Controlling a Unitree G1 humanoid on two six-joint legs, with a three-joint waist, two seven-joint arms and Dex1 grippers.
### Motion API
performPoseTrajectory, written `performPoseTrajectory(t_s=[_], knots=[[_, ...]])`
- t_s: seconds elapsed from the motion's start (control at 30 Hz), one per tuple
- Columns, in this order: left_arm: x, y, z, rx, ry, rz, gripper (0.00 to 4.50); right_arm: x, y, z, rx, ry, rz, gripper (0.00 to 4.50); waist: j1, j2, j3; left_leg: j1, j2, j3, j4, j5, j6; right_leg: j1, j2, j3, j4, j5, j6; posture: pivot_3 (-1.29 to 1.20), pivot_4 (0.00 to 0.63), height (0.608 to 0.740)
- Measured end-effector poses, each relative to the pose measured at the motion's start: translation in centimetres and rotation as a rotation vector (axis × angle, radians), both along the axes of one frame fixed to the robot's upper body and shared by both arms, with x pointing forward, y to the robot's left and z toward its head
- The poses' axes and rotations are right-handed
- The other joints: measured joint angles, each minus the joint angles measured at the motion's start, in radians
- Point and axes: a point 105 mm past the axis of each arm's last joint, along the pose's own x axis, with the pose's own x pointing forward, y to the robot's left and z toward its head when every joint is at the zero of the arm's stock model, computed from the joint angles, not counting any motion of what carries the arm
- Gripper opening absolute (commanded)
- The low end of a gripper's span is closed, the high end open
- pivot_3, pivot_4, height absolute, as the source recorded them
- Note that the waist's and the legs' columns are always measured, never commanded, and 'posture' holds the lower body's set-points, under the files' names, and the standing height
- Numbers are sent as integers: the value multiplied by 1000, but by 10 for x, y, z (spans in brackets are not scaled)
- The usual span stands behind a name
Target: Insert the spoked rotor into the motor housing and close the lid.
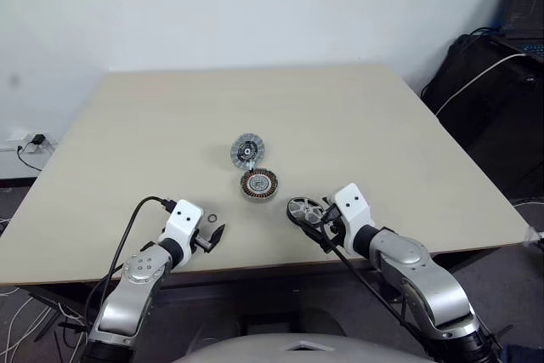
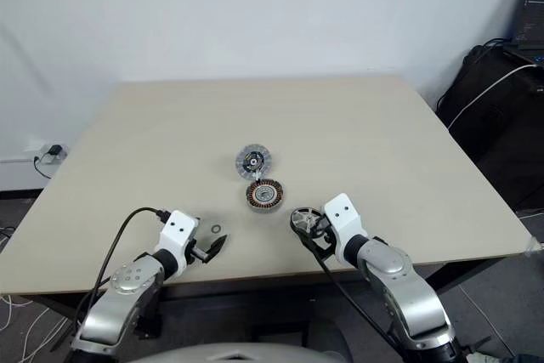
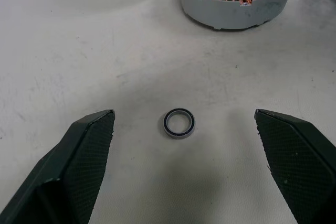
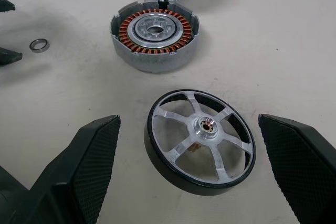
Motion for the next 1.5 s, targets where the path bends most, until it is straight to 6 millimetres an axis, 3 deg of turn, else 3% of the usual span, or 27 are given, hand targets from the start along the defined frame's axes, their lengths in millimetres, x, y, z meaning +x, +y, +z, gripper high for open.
performPoseTrajectory(t_s=[1.3,1.5], knots=[[-1,-4,-1,-74,33,20,4491,1,-1,0,-4,-7,-14,4479,0,-2,3,0,0,0,0,0,0,0,0,0,0,0,0,0,0,740],[9,-4,0,-79,37,51,4491,2,1,1,3,-10,-11,4479,0,-3,3,0,0,0,0,0,0,0,0,0,0,0,0,0,0,740]])
